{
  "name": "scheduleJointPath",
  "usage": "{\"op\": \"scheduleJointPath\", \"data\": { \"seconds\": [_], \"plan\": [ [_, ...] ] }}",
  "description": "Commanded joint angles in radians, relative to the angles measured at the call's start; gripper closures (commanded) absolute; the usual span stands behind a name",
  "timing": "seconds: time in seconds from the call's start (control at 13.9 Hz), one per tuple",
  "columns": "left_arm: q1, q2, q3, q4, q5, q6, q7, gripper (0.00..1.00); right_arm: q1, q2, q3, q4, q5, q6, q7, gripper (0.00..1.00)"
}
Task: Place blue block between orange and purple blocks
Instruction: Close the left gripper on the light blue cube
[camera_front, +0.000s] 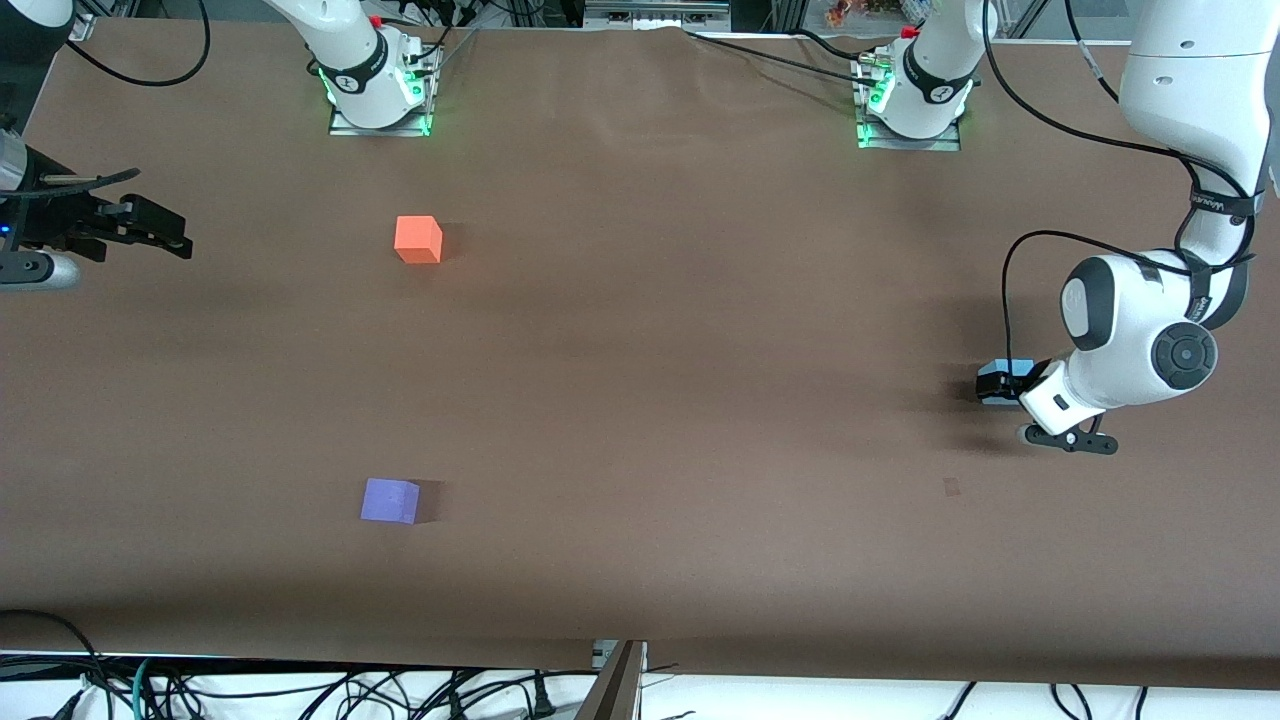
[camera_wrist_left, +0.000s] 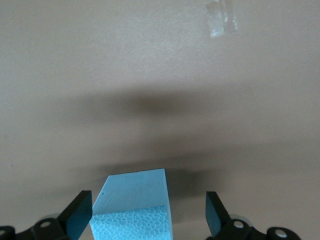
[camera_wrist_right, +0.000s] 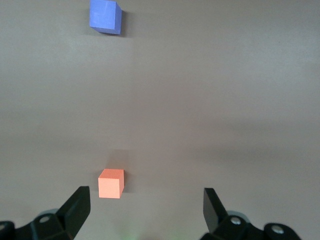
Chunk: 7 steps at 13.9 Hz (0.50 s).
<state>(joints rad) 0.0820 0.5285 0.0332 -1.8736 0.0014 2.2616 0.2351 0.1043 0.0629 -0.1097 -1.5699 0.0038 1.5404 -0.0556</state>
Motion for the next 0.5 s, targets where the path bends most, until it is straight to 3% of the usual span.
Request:
{"op": "scheduleJointPath", "data": {
  "seconds": [0.0,0.43],
  "plan": [
    [0.031,-0.008,0.001,-0.001,0.002,-0.004,0.094,0.00,-0.003,-0.008,0.004,-0.009,0.015,0.007,-0.003,0.00],
    [0.041,-0.005,-0.001,-0.006,0.000,-0.002,0.098,0.00,0.002,-0.008,0.004,-0.009,0.015,0.003,-0.003,0.00]
  ]
}}
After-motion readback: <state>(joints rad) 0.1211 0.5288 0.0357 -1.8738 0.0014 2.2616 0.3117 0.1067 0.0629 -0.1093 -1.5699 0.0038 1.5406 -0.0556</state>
